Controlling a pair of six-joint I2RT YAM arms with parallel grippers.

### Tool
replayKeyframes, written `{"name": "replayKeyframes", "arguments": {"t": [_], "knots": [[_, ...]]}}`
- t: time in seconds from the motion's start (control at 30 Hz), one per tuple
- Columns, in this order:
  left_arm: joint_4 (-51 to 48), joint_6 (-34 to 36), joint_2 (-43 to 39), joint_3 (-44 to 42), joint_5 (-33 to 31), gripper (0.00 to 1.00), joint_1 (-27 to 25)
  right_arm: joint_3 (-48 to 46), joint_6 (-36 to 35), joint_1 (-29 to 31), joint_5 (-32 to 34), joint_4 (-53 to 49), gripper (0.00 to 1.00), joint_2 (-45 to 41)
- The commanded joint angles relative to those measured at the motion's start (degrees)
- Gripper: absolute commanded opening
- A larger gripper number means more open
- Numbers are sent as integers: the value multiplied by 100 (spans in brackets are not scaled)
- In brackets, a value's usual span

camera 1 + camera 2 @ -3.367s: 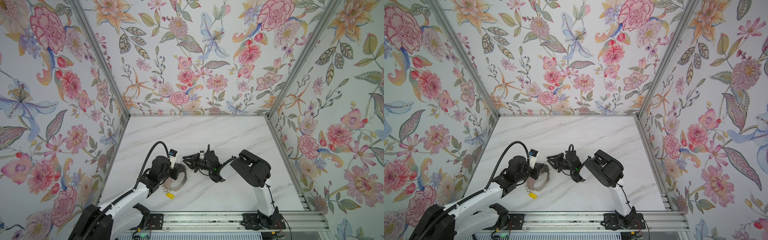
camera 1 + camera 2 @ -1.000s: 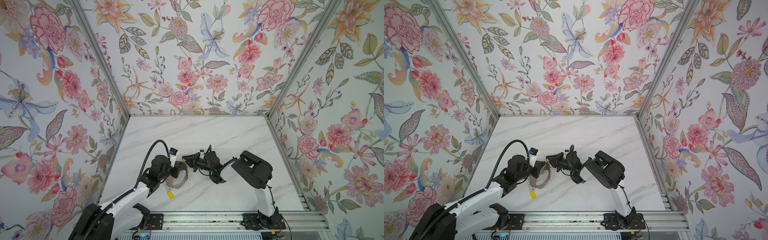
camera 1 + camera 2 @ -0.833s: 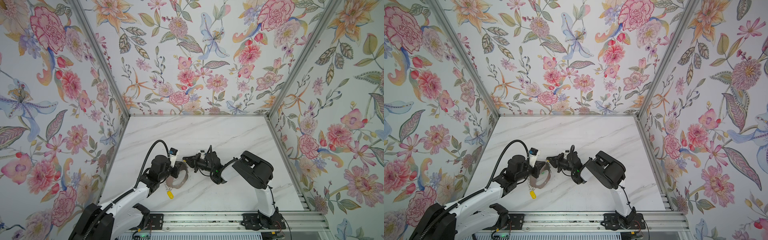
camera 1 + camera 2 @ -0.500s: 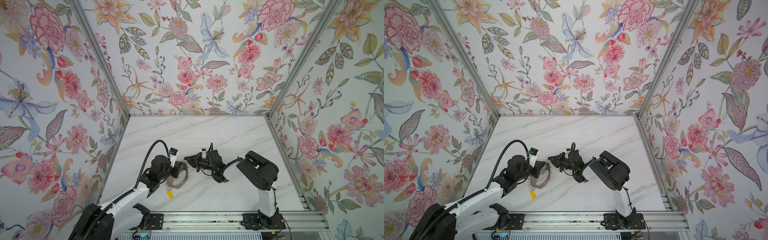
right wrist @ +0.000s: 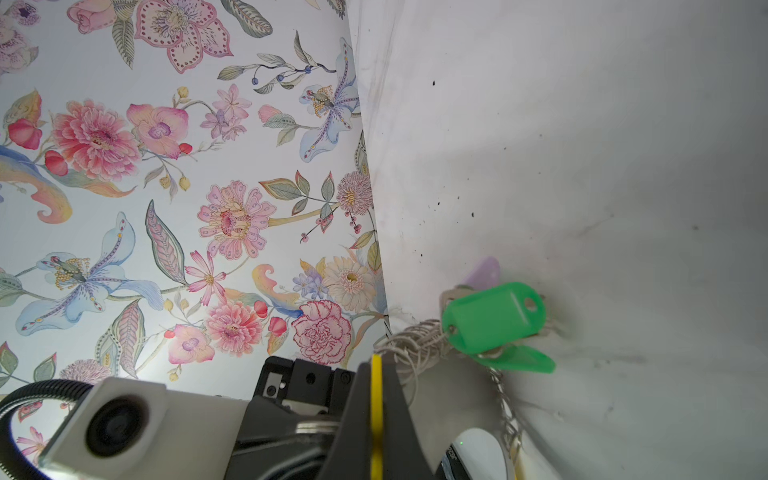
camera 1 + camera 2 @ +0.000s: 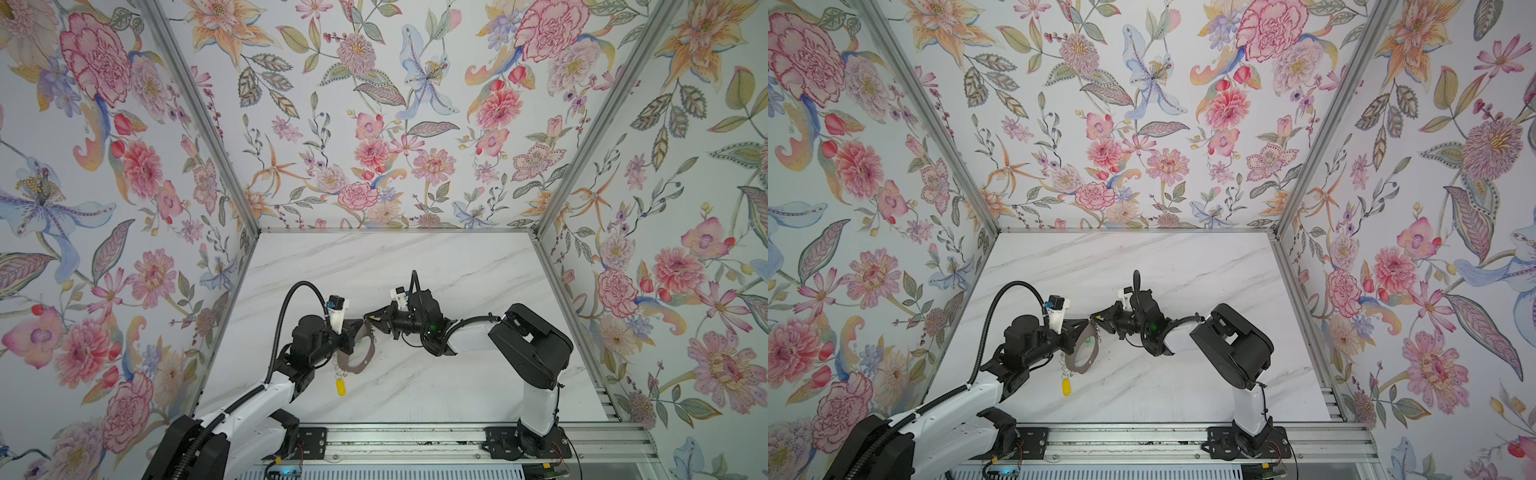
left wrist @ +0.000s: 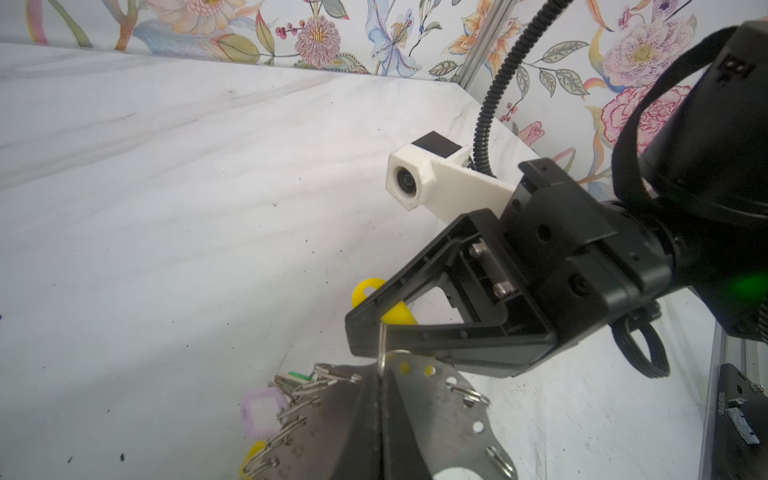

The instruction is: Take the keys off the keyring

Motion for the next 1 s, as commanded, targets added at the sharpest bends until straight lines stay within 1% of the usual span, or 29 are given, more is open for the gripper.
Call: {"name": "replayKeyframes", "arguments": {"t": [0.0,0.07,0.17,0.27,0.4,0.47,0.67,0.97], "knots": [[606,-185,-69,-89,-186,0,106,145,-598,87,-388,-503,0,-184],[770,-267,-62,-127,-224,0,106,202,-661,79,-476,-506,0,-187],[1118,-424,13,-190,-142,0,106,350,-938,44,-519,-749,0,-260],[1328,-514,130,-190,32,0,106,592,-1422,-65,-470,-1323,0,-424],[1644,-740,200,-135,407,0,106,1035,-2260,-225,-291,-2410,0,-628],[1834,-872,235,-107,610,0,106,1143,-2513,-329,-202,-2666,0,-723],[2541,-1222,348,-155,1105,0,115,1390,-2889,-593,-141,-2917,0,-852],[3062,-1256,635,-111,1612,0,141,1873,-3484,-652,-28,-3484,0,-1048]]}}
